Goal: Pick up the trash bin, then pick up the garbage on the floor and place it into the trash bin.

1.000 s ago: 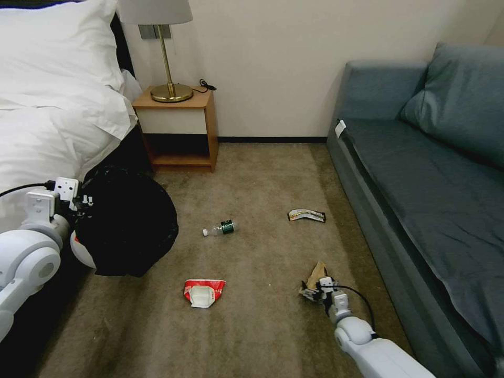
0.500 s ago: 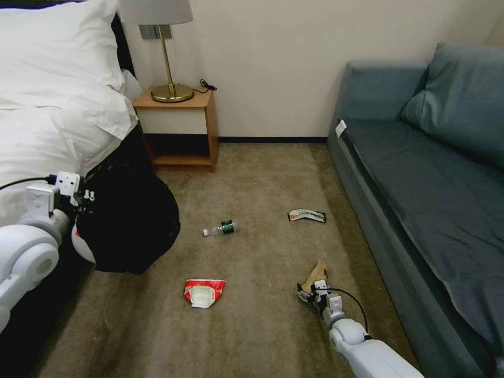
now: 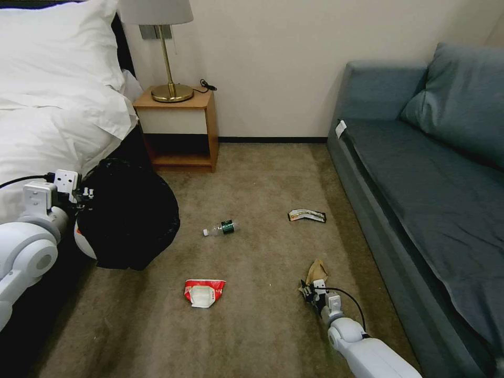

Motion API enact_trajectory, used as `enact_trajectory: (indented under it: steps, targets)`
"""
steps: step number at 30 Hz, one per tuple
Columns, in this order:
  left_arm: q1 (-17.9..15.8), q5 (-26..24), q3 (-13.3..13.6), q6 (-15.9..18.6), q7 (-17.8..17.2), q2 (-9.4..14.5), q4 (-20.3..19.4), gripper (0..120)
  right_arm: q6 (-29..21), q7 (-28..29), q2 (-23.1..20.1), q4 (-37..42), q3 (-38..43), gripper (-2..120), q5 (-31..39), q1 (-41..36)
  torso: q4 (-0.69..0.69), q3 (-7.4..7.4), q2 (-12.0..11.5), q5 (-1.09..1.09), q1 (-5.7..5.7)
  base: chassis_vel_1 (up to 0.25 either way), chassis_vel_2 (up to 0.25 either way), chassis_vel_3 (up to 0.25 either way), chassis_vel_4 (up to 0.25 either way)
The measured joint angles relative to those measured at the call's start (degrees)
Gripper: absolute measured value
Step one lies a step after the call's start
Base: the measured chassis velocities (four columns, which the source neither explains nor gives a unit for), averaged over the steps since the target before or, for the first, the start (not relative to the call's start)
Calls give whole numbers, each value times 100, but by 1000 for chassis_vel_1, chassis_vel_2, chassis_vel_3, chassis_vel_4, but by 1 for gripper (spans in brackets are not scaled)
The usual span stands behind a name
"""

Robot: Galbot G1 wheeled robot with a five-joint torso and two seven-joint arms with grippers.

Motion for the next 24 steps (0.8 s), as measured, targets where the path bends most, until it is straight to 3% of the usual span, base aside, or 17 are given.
enact_trajectory:
  steps: [4, 17, 24]
  targets:
    - [-65, 15, 63, -2, 4, -37, 29, 4, -17, -27, -137, 226, 21, 0, 67, -15, 0, 0, 0, 0, 0, 0, 0, 0, 0]
    - [-81, 53, 104, -4, -4, -153, 49, 4, 254, -153, -367, 975, -302, 0, 63, 375, 1, 0, 0, 0, 0, 0, 0, 0, 0]
    - [-157, 107, 179, -32, -3, -292, 109, 4, 442, -402, -398, 1794, -648, 0, 226, 1040, 0, 0, 0, -2, 0, 0, 0, 0, 0]
